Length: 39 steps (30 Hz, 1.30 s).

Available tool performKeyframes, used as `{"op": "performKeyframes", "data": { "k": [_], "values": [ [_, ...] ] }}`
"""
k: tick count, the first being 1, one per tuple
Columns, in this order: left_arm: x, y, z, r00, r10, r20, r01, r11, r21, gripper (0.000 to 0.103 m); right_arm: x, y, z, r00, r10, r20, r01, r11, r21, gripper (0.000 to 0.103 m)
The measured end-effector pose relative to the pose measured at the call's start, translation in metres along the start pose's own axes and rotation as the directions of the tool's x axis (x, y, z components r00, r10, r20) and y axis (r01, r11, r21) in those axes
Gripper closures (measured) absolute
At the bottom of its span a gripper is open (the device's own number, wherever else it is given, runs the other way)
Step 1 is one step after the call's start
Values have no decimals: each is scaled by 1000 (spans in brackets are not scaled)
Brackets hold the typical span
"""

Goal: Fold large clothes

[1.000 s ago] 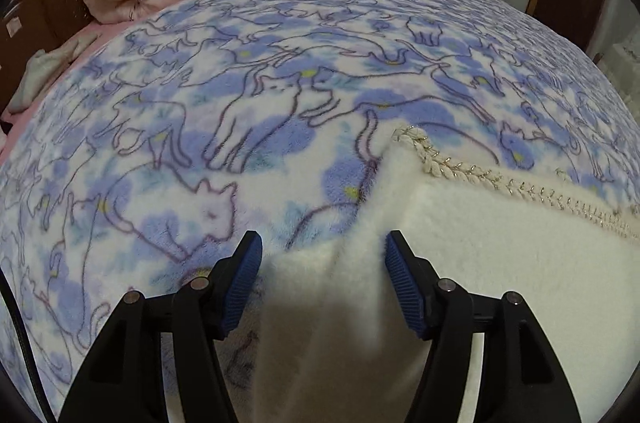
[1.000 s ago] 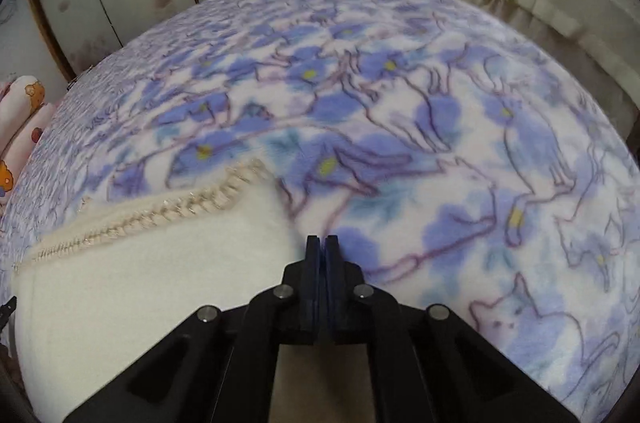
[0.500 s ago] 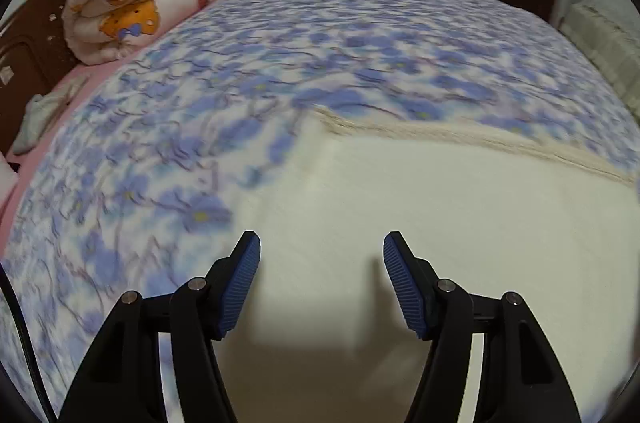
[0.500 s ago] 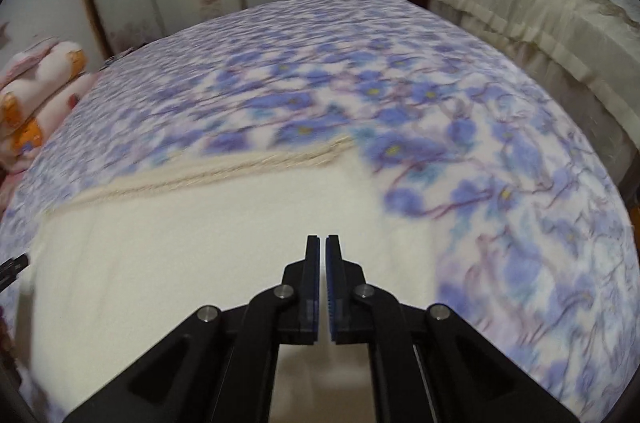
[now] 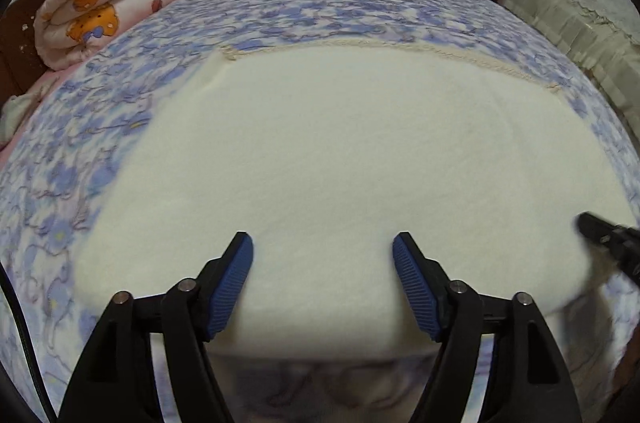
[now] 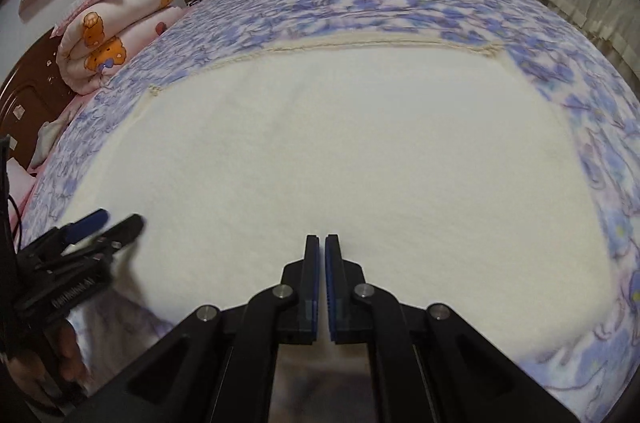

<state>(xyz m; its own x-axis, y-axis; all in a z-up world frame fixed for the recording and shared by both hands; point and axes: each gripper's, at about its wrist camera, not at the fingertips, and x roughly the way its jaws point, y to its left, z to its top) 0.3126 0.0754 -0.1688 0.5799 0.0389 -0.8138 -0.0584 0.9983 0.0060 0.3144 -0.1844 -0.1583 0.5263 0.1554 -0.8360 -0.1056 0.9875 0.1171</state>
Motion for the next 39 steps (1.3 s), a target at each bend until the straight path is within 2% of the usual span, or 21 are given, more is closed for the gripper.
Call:
{"op": "performKeyframes", "data": {
  "k": [1, 4, 7, 9, 17, 24, 29, 32, 39],
  "values": [
    [1, 11, -2, 1000, 11, -3, -11, 1000, -15, 21, -2, -13, -1, 1000, -26, 3, 26, 1000, 2, 103],
    [0, 44, -10, 999, 33, -30, -35, 995, -96, 21, -9, -60, -13, 982, -188, -3, 187, 981, 41, 103],
    [-3, 62, -16, 998, 47, -36, -51, 992, -118, 21, -19, -97, -26, 987, -161, -16, 161, 977, 142, 103],
    [-6, 63, -19, 997, 69, -38, -72, 991, -110, 21, -24, -108, -29, 987, -159, -22, 160, 971, 176, 103],
    [-5, 63, -16, 994, 95, -62, -102, 988, -120, 21, -22, -100, -29, 977, -208, -50, 214, 959, 186, 100],
    [-9, 64, -15, 992, 88, -91, -98, 988, -120, 21, -30, -99, -29, 978, -197, -74, 208, 958, 196, 100],
    [-17, 62, -18, 986, 84, -144, -103, 986, -131, 21, -41, -95, -34, 980, -162, -112, 184, 957, 223, 99],
    [-25, 60, -24, 981, 50, -189, -79, 985, -152, 21, -49, -90, -40, 984, -128, -124, 155, 957, 246, 99],
    [-55, 45, -54, 973, 12, -231, -44, 990, -136, 21, -75, -61, -60, 990, -80, -120, 105, 970, 219, 98]
  ]
}}
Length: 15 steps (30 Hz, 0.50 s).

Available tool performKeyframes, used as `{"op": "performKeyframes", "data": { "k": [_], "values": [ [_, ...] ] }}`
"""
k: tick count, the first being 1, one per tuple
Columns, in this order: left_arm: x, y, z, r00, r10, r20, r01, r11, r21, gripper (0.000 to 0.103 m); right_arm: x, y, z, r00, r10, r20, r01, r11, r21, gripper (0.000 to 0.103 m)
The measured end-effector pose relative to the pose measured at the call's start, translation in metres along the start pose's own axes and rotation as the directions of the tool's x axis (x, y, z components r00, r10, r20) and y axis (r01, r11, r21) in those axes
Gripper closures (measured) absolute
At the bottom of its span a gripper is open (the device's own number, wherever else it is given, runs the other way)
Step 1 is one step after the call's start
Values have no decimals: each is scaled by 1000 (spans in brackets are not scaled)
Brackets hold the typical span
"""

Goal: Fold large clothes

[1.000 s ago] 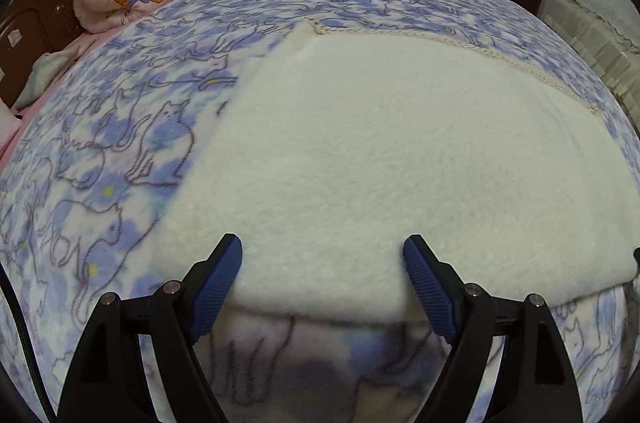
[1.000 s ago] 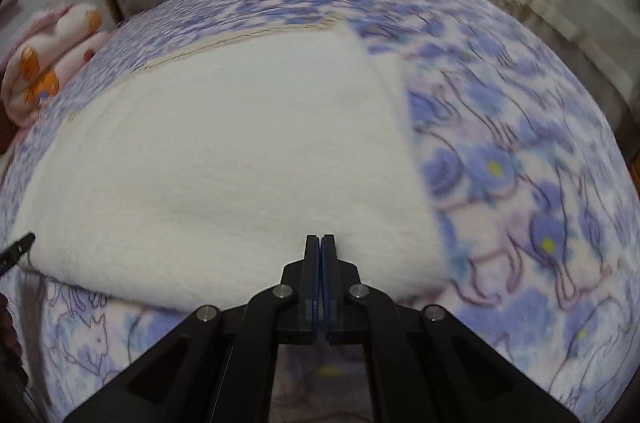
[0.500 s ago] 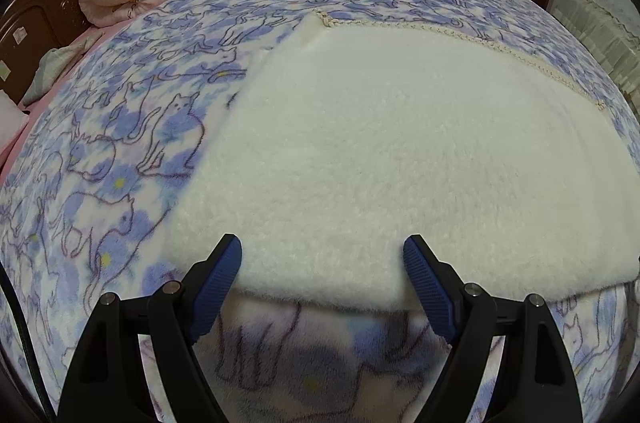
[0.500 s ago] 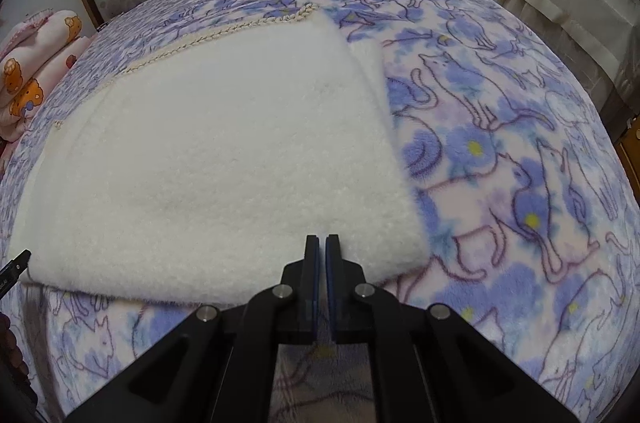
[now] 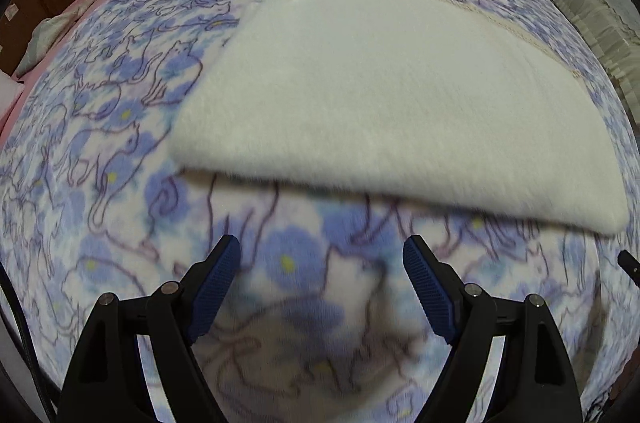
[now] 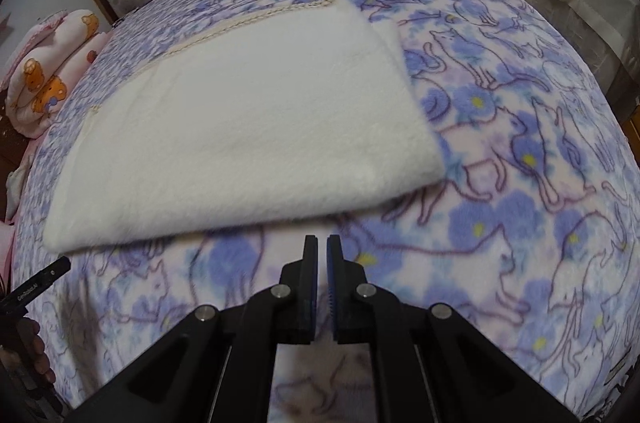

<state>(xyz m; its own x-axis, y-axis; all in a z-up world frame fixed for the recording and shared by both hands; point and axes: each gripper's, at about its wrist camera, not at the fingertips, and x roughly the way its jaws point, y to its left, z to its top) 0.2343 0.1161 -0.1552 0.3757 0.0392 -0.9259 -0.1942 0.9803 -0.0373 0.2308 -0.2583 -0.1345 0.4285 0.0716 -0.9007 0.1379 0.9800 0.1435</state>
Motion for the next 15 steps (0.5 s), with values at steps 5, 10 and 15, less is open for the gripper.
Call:
{"op": "performKeyframes", "data": {
  "k": [5, 10, 15],
  "values": [
    [-18, -2, -30, 999, -45, -28, 45, 999, 2, 21, -15, 16, -22, 1000, 24, 1, -24, 999, -39, 74],
    [-35, 1, -52, 993, -107, -46, 106, 994, -23, 21, -30, 36, -43, 999, 34, 15, -32, 994, -107, 71],
    [-44, 8, -62, 971, -238, -13, 236, 968, -90, 21, -42, 55, -60, 995, 51, 83, -38, 987, -157, 71]
  ]
}}
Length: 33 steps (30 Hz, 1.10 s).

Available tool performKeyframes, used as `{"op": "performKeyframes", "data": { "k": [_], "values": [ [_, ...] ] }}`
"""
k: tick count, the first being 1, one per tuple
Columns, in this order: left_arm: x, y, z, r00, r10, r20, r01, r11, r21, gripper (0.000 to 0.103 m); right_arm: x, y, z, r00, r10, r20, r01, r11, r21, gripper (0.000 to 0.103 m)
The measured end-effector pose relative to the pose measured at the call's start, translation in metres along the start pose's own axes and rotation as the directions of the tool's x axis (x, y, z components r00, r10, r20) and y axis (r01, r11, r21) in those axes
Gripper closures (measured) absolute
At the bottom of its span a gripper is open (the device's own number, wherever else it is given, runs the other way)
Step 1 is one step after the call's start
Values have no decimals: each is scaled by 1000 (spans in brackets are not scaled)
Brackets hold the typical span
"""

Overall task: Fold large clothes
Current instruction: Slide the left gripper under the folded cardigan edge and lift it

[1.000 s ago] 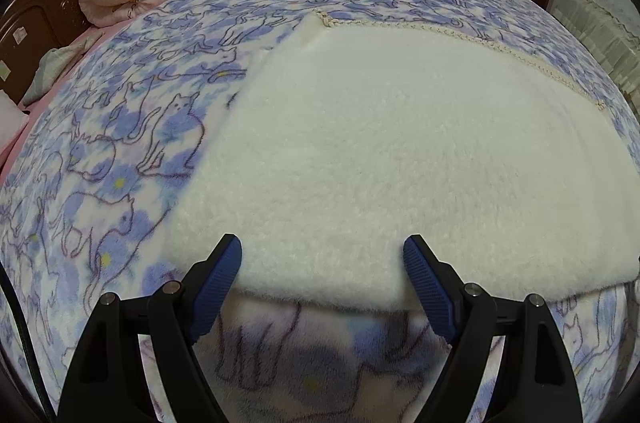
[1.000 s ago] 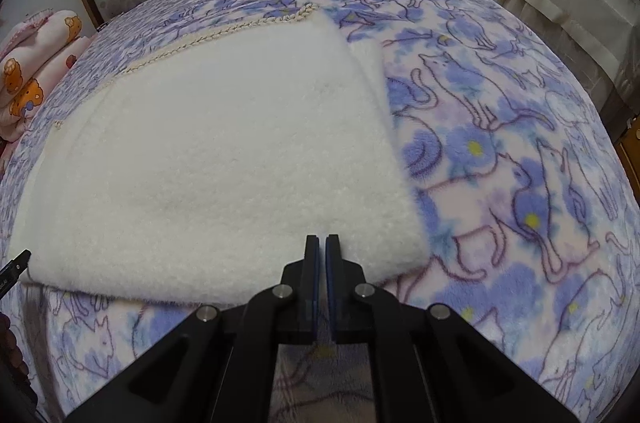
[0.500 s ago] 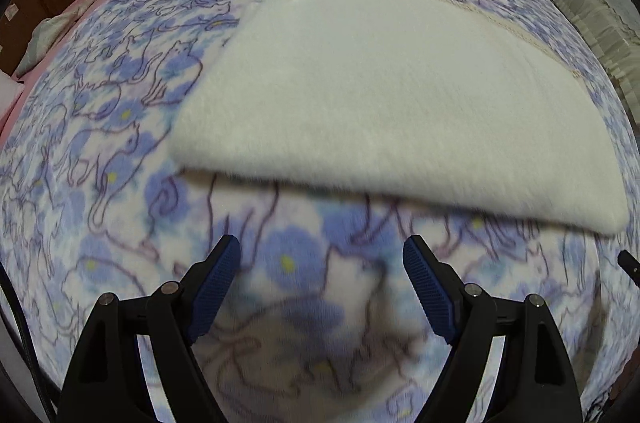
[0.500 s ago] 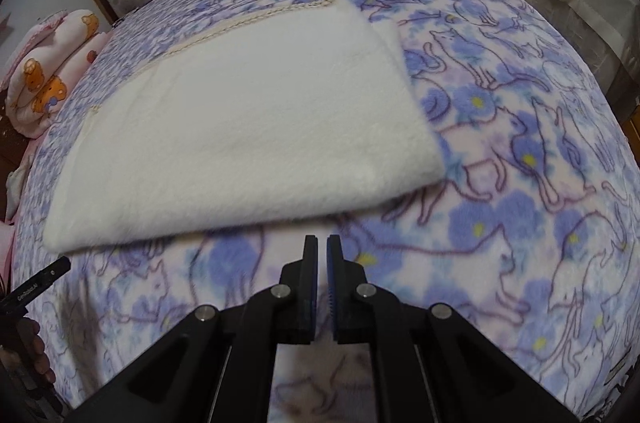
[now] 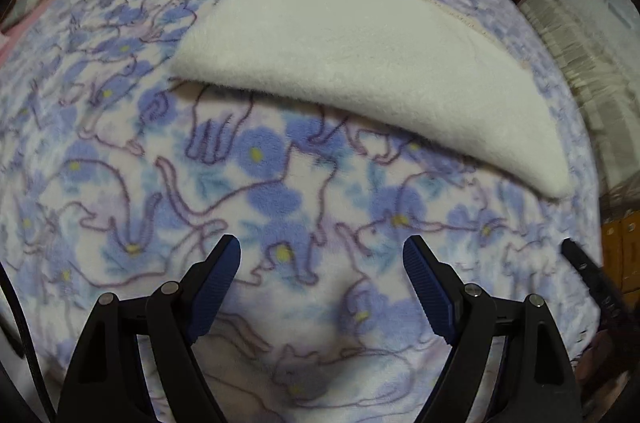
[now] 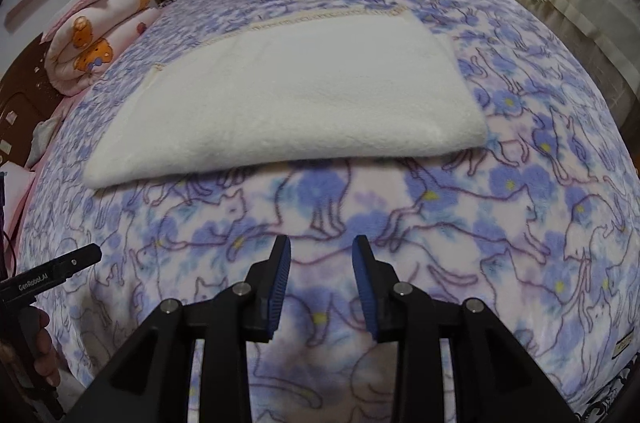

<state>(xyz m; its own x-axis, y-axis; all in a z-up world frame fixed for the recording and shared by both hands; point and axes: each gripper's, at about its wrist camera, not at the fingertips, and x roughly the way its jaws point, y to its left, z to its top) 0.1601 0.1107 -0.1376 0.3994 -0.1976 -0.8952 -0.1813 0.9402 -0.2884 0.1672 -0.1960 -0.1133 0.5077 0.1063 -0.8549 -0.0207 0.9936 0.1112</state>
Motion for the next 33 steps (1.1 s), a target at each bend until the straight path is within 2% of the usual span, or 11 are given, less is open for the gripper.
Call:
{"op": "performKeyframes", "data": {
  "k": [2, 6, 13, 16, 22, 27, 29, 30, 33],
  "values": [
    [0, 6, 0, 996, -86, 17, 87, 995, -41, 21, -2, 7, -1, 1000, 2, 24, -1, 1000, -15, 71],
    [15, 18, 5, 972, -229, 46, 233, 965, -122, 21, 3, 17, 0, 998, 35, 50, -34, 999, -24, 71],
    [55, 38, 28, 948, -294, 124, 316, 916, -246, 21, 23, 31, 11, 994, 67, 83, -65, 998, -24, 71],
    [70, 42, 43, 939, -295, 176, 332, 909, -251, 21, 37, 34, 17, 994, 78, 78, -77, 997, -19, 71],
    [87, 40, 82, 927, -245, 284, 313, 922, -227, 21, 60, 41, 29, 990, 110, 93, -108, 994, -27, 71],
    [107, 39, 118, 923, -207, 324, 300, 914, -272, 21, 73, 48, 42, 986, 127, 110, -122, 991, -46, 71],
    [108, 38, 127, 915, -185, 359, 296, 912, -285, 21, 77, 49, 50, 984, 135, 118, -130, 990, -51, 71],
    [108, 37, 132, 910, -167, 378, 291, 909, -299, 24, 79, 50, 55, 983, 135, 125, -129, 990, -55, 71],
    [108, 40, 136, 911, -91, 402, 243, 907, -345, 56, 86, 57, 80, 979, 127, 162, -116, 990, -77, 71]
  ]
}}
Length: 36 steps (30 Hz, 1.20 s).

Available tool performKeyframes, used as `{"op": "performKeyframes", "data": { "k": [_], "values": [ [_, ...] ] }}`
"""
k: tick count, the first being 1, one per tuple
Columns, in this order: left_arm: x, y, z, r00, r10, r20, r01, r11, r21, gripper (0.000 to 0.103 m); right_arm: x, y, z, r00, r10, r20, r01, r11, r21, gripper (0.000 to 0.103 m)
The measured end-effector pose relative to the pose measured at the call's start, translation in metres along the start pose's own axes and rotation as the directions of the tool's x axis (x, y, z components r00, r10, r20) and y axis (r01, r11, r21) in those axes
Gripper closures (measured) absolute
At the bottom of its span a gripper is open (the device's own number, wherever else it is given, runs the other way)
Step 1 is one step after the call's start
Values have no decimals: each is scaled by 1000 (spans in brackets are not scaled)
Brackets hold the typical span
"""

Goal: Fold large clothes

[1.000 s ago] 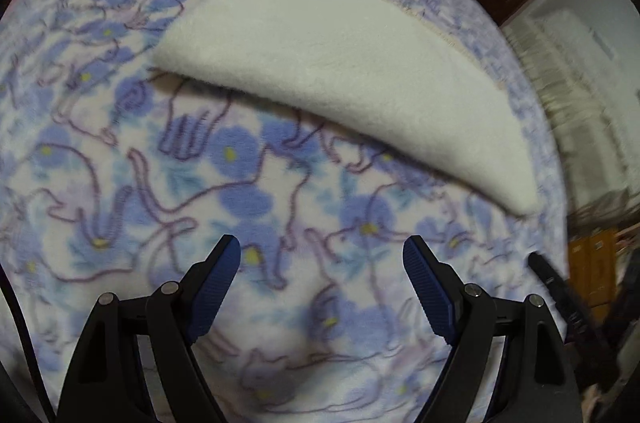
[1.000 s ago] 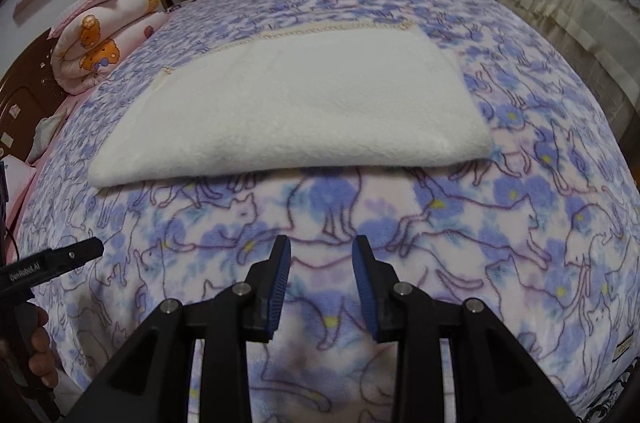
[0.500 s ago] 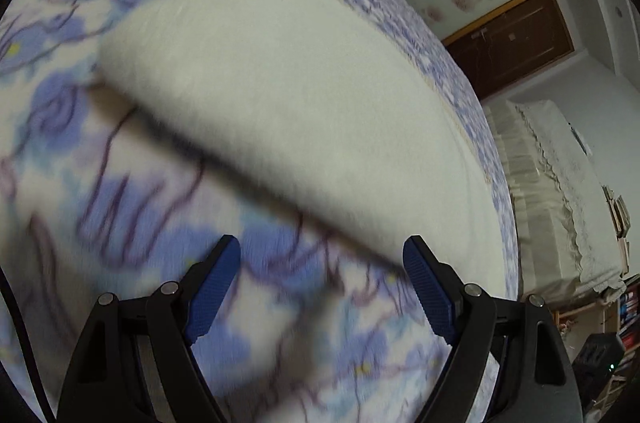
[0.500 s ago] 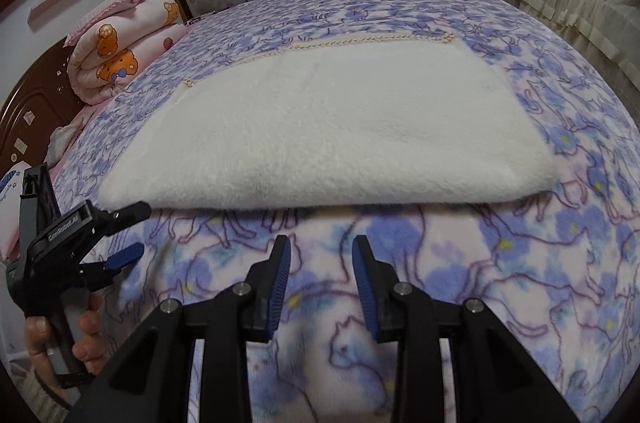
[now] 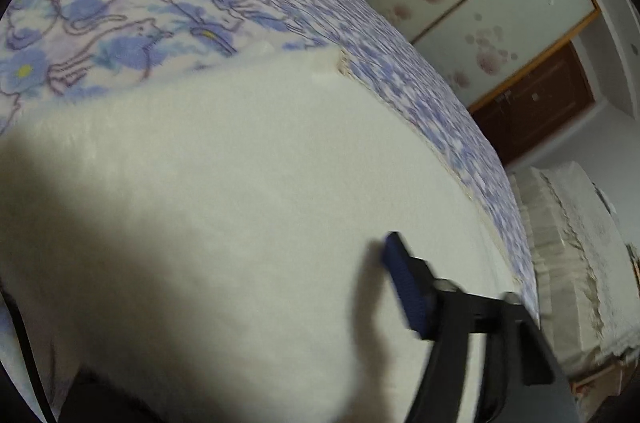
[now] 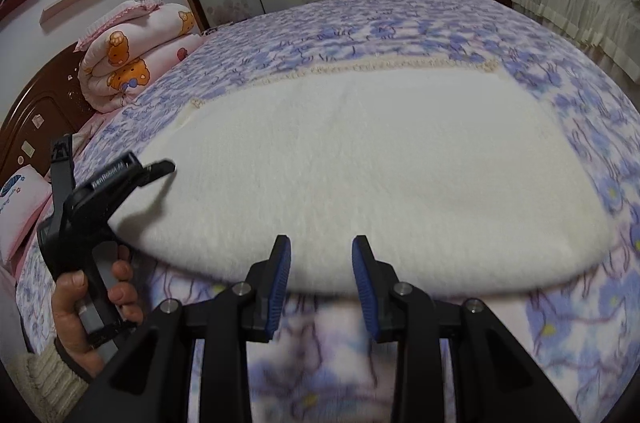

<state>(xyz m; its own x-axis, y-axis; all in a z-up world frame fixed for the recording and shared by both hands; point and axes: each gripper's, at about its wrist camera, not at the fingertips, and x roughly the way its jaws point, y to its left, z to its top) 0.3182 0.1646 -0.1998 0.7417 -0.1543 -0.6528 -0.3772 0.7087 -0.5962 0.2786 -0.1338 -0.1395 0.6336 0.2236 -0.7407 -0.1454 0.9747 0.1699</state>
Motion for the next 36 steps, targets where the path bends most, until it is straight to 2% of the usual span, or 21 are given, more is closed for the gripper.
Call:
{"op": "performKeyframes", "data": {
  "k": [3, 4, 6, 9, 13, 19, 23, 25, 27, 30, 32, 35, 36],
  "values": [
    [-9, -3, 3, 999, 37, 29, -38, 999, 31, 76, 18, 10, 27, 999, -32, 39, 33, 998, -49, 73],
    [-14, -9, 3, 998, 47, 45, -50, 997, 66, 79, 24, 13, 33, 998, -38, 44, 41, 997, -62, 78],
    [-23, -23, 4, 995, 71, 76, -81, 987, 141, 81, 42, 20, 43, 999, -37, 31, 39, 994, -98, 86],
    [-39, -44, 6, 989, 83, 119, -107, 971, 215, 81, 86, 25, 37, 992, -66, -108, 49, 988, -148, 90],
    [-60, -79, 1, 979, 78, 189, -137, 936, 325, 82, 89, 22, 24, 997, -56, -62, 46, 986, -159, 90],
    [-82, -153, -13, 971, -4, 239, -111, 878, 465, 82, 90, -8, 28, 988, 98, -123, -100, 995, -10, 89],
    [-86, -207, -37, 974, -75, 214, -60, 824, 564, 82, 71, -42, 31, 960, 226, -163, -203, 968, 146, 90],
    [-83, -232, -53, 976, -110, 188, -24, 804, 595, 82, 47, -70, 34, 973, 196, -121, -168, 964, 205, 90],
    [-75, -251, -70, 979, -136, 152, 16, 796, 605, 82, 9, -112, 38, 992, 124, -27, -113, 959, 259, 90],
    [-52, -278, -107, 985, -148, 89, 59, 771, 635, 82, -39, -168, 37, 998, 0, 56, -18, 945, 326, 90],
    [-32, -290, -136, 988, -148, 39, 85, 741, 666, 82, -58, -193, 32, 996, -65, 60, 41, 940, 337, 90],
    [8, -304, -185, 994, -94, -63, 110, 685, 720, 82, -69, -222, 16, 993, -111, 31, 93, 932, 350, 90],
    [22, -306, -202, 995, -50, -83, 96, 657, 748, 82, -68, -229, 10, 993, -115, 12, 103, 928, 357, 90]
  ]
}}
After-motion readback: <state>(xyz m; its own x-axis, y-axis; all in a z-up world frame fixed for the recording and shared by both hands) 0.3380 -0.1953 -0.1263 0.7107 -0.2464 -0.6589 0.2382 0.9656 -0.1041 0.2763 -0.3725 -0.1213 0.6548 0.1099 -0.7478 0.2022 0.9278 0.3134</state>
